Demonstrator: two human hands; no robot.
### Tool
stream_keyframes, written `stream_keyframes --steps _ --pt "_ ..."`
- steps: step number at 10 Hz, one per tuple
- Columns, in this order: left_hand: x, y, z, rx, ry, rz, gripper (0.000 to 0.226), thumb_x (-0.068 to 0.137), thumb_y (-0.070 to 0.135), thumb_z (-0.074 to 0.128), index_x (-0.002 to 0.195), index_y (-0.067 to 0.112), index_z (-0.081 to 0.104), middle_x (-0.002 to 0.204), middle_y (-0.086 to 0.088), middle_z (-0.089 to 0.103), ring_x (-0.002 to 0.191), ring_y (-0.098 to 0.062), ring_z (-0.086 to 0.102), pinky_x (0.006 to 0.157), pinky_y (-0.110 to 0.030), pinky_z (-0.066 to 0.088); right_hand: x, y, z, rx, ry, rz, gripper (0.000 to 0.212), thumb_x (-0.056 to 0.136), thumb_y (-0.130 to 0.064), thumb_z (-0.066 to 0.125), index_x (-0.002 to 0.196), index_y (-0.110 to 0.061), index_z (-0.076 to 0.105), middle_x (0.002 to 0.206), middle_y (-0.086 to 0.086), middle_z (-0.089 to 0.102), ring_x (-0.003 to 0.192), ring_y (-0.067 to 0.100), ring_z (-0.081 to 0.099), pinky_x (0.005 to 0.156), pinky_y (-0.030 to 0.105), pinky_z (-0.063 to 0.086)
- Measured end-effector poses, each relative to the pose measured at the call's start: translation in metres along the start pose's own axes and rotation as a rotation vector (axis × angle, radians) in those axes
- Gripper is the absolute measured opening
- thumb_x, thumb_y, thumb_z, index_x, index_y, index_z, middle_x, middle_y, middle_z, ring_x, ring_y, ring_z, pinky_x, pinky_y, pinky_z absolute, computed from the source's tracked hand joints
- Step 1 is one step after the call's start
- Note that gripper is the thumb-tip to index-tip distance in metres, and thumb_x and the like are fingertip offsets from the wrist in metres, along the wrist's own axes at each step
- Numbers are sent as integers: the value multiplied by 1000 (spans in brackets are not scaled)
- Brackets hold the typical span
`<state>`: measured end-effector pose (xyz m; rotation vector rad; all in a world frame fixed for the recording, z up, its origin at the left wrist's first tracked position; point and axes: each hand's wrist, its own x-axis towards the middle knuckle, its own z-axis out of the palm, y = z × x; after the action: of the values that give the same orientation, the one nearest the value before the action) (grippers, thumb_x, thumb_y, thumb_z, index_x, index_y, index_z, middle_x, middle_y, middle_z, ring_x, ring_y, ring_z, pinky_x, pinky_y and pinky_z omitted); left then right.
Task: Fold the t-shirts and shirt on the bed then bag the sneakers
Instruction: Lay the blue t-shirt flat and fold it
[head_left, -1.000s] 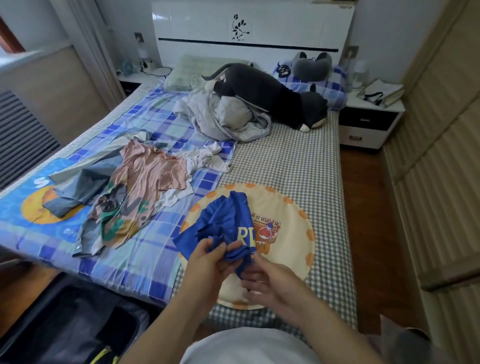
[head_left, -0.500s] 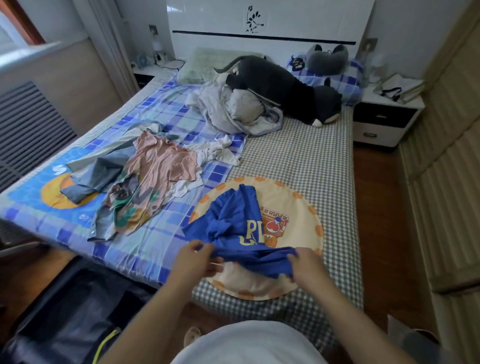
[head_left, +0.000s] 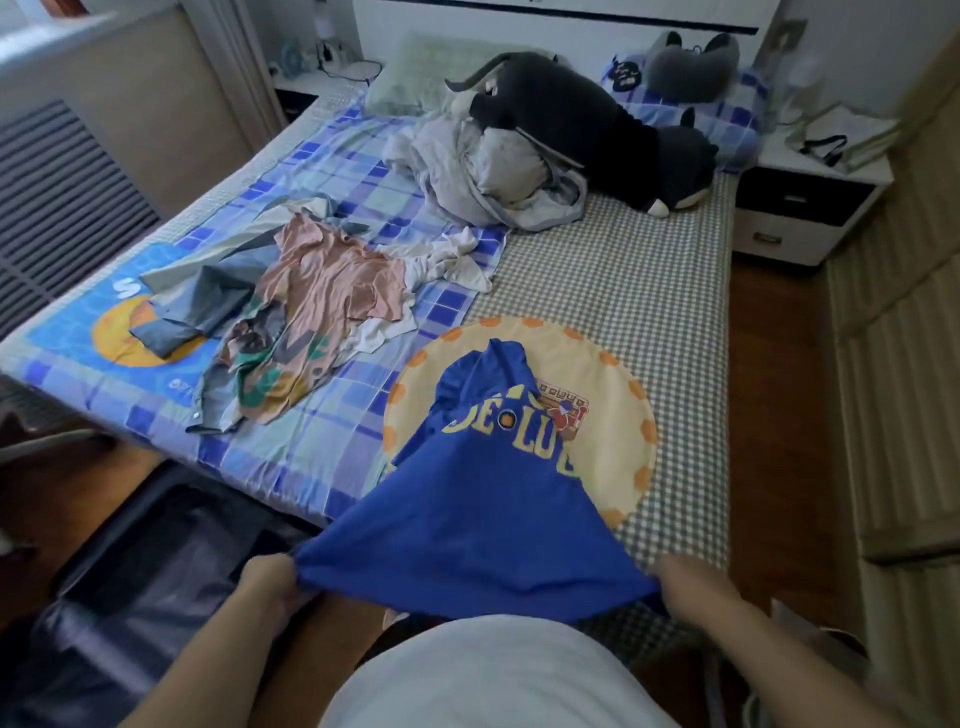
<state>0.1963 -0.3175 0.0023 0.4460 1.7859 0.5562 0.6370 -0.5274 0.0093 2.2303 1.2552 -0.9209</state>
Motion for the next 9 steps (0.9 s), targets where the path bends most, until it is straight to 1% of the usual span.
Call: stream_keyframes --steps 1,2,3,4,5,6,7,8,9 --pt "8 2 -10 -70 38 47 41 103 0 38 143 -8 45 96 -10 60 85 -22 62 64 -29 61 -11 -17 -6 252 450 79 11 97 -14 50 105 -19 57 80 -4 59 67 17 56 58 33 42" --pt "-13 41 -4 -253 -9 143 47 107 7 31 153 -4 32 152 -22 45 140 -32 47 109 -38 42 -6 -43 -52 551 691 159 7 97 -12 56 103 -15 55 66 -2 53 55 19 51 49 31 34" --pt "2 105 19 -243 -40 157 48 107 6 27 155 1 30 160 -16 36 145 -30 40 113 -37 40 39 -45 -109 656 407 300 3 91 -8 62 94 -8 63 69 7 68 57 25 68 53 41 59" --pt "-16 221 73 -417 -185 178 36 106 2 30 134 0 51 119 -13 67 101 -22 65 75 -22 58 64 -25 -222 792 470 370 8 91 2 55 86 -2 60 79 17 69 63 31 71 65 46 63" --pt "-106 379 120 -524 -476 522 20 106 -3 33 111 7 50 63 8 71 64 -8 65 65 -18 56 53 10 -384 1247 778 336 17 95 -6 44 97 -4 61 90 16 65 68 30 68 58 33 62" --pt "-187 521 141 -675 -671 701 27 105 1 28 113 8 53 114 -13 68 88 -22 69 87 -36 58 21 59 -529 1236 1178 285 33 85 -25 39 98 -16 68 91 9 69 75 29 66 71 42 63" --pt "-236 606 135 -795 -722 797 23 104 6 32 99 12 54 117 -18 61 107 -33 66 80 -51 57 -75 53 -587 1145 1513 261 27 87 -16 43 96 -14 69 94 12 70 84 32 67 75 40 55" --pt "-269 626 118 -868 -764 803 22 104 8 33 96 11 54 107 -16 64 98 -33 67 76 -49 59 -151 23 -575 973 1700 176 26 91 -7 44 99 -7 68 97 17 67 91 34 62 72 34 42" --pt "-258 614 108 -857 -782 806 25 102 6 29 97 8 54 98 -18 64 96 -32 66 86 -49 57 -156 14 -532 853 1755 95 28 93 -3 44 105 -6 69 108 22 68 98 40 61 74 36 39"
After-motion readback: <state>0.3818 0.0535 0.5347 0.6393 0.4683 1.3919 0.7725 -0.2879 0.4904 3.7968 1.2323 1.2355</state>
